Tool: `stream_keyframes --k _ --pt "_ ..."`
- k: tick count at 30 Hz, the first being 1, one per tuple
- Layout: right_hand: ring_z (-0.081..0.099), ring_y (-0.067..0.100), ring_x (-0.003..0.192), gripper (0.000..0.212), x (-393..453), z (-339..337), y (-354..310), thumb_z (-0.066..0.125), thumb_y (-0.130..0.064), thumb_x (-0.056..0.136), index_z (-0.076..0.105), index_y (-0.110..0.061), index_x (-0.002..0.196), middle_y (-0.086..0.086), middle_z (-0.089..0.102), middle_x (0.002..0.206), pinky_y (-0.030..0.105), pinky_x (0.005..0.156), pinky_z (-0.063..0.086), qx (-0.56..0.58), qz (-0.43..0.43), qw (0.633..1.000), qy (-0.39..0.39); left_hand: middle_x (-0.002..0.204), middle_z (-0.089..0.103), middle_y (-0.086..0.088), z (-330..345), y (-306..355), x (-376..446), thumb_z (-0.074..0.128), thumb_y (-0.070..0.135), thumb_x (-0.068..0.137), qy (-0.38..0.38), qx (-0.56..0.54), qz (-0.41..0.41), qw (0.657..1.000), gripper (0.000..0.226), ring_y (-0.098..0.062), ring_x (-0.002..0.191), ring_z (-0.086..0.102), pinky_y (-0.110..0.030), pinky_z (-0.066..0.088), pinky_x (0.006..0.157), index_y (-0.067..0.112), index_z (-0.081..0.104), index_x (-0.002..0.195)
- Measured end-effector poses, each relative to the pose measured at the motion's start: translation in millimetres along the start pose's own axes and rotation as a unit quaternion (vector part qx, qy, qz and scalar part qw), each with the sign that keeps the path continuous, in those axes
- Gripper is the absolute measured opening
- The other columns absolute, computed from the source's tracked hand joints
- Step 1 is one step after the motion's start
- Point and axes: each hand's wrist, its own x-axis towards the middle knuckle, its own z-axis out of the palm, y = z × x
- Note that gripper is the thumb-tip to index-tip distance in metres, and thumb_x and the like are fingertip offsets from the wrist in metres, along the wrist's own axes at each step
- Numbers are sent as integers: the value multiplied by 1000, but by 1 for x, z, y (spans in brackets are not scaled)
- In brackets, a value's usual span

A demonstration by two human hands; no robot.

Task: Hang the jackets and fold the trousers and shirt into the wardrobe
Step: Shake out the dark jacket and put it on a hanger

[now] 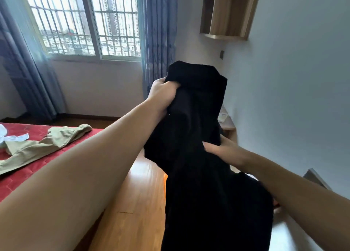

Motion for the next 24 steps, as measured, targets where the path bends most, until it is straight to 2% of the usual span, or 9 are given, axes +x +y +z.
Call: stream_keyframes --k 3,7,11,14,17,19,21,22,24 --pt "72 14 90 30 13 18 -2 69 -25 86 67 -19 115 -4 75 98 33 86 57 31 -2 997 76 59 67 -1 0 -1 0 59 6 85 18 -10 -3 1000 22 -14 52 64 -23 51 47 14 66 66" --pt "73 17 69 16 22 -10 -34 58 -9 90 68 -11 102 1 76 76 28 59 59 184 -13 966 184 81 76 -3 -17 -10 5 70 20 85 56 -20 -30 998 6 -19 73 73 -31 60 63 14 71 86" --pt "71 26 83 23 35 -46 -80 55 -12 91 65 -5 110 13 72 95 37 74 60 262 -19 933 246 72 75 10 -29 -26 -2 73 28 86 31 40 -16 999 8 -5 66 72 -16 52 52 21 70 88" --pt "70 26 86 21 41 -62 -109 55 -14 88 68 -8 103 11 73 94 39 77 59 312 -40 921 230 84 76 9 -39 -31 -3 75 38 82 13 120 -4 993 21 -8 78 72 -16 54 60 25 70 97" --pt "66 22 81 19 50 -69 -126 51 -20 87 68 -14 89 4 69 81 34 74 54 334 -68 927 158 103 65 8 -46 -25 -5 75 46 78 78 245 99 961 54 -9 93 63 -21 51 79 36 49 124" --pt "65 20 77 21 56 -70 -134 52 -28 88 69 -16 87 3 69 79 32 74 53 349 -73 922 150 97 57 15 -40 -17 -18 70 55 78 157 287 249 912 49 -3 88 56 -13 43 77 44 46 119" --pt "70 21 83 32 60 -66 -141 57 -40 87 70 -13 100 5 73 90 34 80 56 372 -63 914 150 83 59 18 -23 -13 -26 67 74 67 98 288 245 921 48 1 74 57 -9 41 66 41 58 101" --pt "71 23 89 39 62 -64 -146 58 -44 87 69 -13 108 7 73 97 37 83 56 385 -55 909 146 82 63 20 -12 -10 -30 67 83 56 17 306 165 937 61 4 72 59 -9 43 65 41 61 99" --pt "70 27 91 40 65 -60 -155 62 -41 84 66 -14 112 8 73 96 40 82 56 396 -55 905 145 103 66 22 6 -14 -33 75 82 44 -141 351 -13 925 88 5 90 62 -18 51 79 41 55 119"
